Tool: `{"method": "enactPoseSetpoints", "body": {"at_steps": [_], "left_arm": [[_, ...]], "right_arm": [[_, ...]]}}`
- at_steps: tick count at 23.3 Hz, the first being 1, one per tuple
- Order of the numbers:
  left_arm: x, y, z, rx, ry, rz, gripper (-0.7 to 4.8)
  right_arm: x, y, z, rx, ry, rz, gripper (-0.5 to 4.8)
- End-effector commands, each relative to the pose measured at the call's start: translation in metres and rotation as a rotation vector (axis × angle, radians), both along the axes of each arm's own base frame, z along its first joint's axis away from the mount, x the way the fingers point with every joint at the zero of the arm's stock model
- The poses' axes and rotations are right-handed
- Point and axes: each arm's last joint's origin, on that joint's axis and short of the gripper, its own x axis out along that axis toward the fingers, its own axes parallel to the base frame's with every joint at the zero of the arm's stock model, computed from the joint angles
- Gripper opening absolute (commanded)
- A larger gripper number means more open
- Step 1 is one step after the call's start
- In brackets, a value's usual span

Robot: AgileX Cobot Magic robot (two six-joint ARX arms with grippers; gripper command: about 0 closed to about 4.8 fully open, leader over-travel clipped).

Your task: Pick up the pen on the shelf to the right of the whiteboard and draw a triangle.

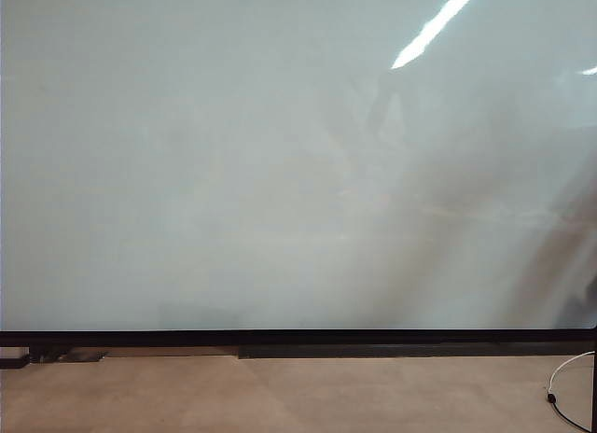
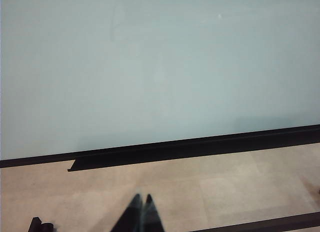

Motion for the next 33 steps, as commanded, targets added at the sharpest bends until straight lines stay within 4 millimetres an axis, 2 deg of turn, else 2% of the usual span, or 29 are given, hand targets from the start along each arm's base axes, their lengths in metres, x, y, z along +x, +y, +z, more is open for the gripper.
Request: {"method": "enactPoseSetpoints", "body": {"at_steps": [1,23,24,26,33], "left_arm": [[-0.0001,-0.0001,0.0017,0.001,-0.01,-0.001,-0.05],[-0.0001,-0.0001,0.0017,0.001,-0.01,-0.001,-0.05],[-0.0001,-0.0001,0.0017,0.001,-0.01,-0.001,-0.05],[-0.0001,-0.0001,0.0017,0.001,-0.01,-0.001,-0.05],[-0.0001,-0.0001,0.0017,0.001,-0.01,-0.001,-0.05]], "right_arm": [[0.0026,0.0016,0.004,0.006,-0.02,-0.005,3.55],[0.0024,0.0006,-0.0047,0.094,0.017,-0.019,3.54],[0.0024,0.0005,-0.0047,0.101,0.019,-0.022,3.52],[0.0024,0.0005,-0.0047,0.118,0.022,-0.02,3.11],[0.0035,0.003,-0.0047,0.126,0.025,-0.008,3.05]]}}
